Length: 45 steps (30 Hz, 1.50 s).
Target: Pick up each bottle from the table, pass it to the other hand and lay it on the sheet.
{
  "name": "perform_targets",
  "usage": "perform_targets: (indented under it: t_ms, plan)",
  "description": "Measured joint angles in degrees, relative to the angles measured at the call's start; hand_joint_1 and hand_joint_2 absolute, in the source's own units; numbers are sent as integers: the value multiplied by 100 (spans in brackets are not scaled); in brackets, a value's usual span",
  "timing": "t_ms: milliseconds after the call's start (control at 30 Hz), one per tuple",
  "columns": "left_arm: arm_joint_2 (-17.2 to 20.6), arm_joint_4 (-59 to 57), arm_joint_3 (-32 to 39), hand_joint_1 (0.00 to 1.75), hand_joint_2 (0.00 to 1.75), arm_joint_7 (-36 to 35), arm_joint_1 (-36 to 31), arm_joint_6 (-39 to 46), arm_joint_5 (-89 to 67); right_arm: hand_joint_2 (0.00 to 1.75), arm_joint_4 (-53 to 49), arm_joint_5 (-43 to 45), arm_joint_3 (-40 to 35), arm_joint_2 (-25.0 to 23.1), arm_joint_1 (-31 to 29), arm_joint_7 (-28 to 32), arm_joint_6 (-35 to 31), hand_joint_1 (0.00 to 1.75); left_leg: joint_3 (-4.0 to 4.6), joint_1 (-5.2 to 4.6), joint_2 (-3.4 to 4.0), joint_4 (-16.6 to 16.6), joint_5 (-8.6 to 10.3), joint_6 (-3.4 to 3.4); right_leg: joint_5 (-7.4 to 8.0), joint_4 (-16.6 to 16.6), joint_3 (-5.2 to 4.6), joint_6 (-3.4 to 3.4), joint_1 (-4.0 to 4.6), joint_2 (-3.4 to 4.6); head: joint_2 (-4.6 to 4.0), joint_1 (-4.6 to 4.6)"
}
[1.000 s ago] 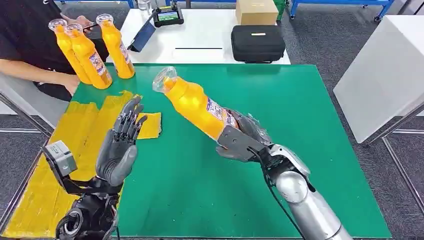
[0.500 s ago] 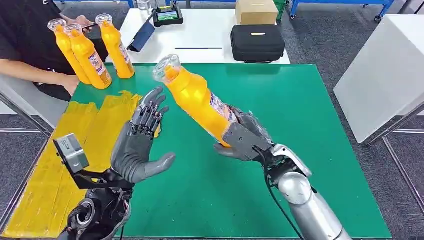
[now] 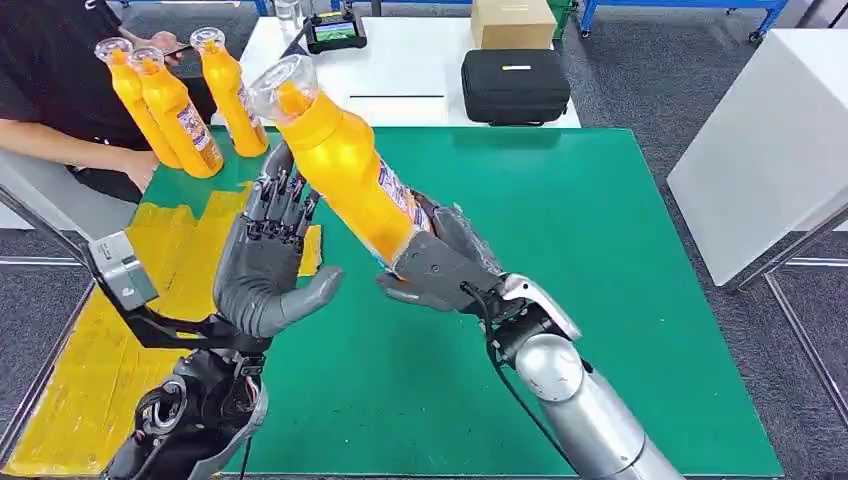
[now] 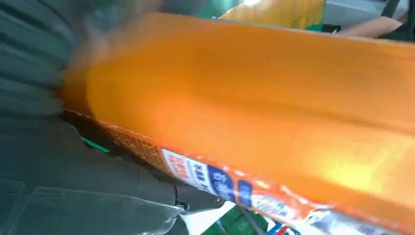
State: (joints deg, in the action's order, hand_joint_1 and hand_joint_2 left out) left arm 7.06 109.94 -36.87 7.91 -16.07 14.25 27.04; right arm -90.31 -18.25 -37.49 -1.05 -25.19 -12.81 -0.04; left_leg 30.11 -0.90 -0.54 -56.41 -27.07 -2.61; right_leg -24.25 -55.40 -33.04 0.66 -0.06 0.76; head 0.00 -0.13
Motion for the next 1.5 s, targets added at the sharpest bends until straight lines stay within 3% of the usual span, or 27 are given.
perform_targets:
  t_ms: [500, 533, 667, 700, 1433, 1467, 1500]
  plan:
    - [-26, -68, 221, 0, 175, -59, 141, 255, 358, 175, 664, -107, -1435, -155, -463, 262, -125, 175, 6, -1, 4, 0, 2, 3, 0, 0, -8, 0, 0, 1, 0, 0]
    - [-26, -68, 240, 10, 175, -42, 181, 275, 367, 175, 740, -92, -1527, -155, -522, 273, -120, 175, 6, -1, 4, 0, 2, 4, 0, 0, -9, 0, 0, 1, 0, 0]
    - [-13, -68, 341, 10, 175, 55, 357, 332, 376, 175, 981, -39, -1853, -140, -752, 278, -116, 175, 6, -1, 3, 0, 2, 4, 0, 0, -12, 0, 1, 1, 0, -2]
    - [-13, -68, 365, 175, 175, 87, 396, 343, 373, 175, 1021, -35, -1906, -138, -791, 278, -114, 175, 7, -1, 4, 0, 2, 4, 0, 0, -13, 0, 1, 2, 0, -4]
    - [20, -68, 422, 175, 175, 417, 632, 455, 262, 175, 1274, 147, -2255, -68, -989, 289, -118, 175, 10, -2, 5, 0, 2, 4, 0, 1, -17, 0, 1, 2, 0, -2]
    - [20, -68, 422, 175, 175, 420, 633, 455, 262, 175, 1274, 149, -2255, -68, -989, 293, -118, 40, 10, -2, 5, 0, 2, 4, 0, 1, -17, 0, 1, 2, 0, -2]
    - [20, -68, 422, 175, 175, 422, 635, 459, 255, 175, 1276, 149, -2255, -65, -987, 297, -122, 0, 10, -2, 5, 0, 2, 4, 0, 1, -17, 0, 1, 2, 0, -2]
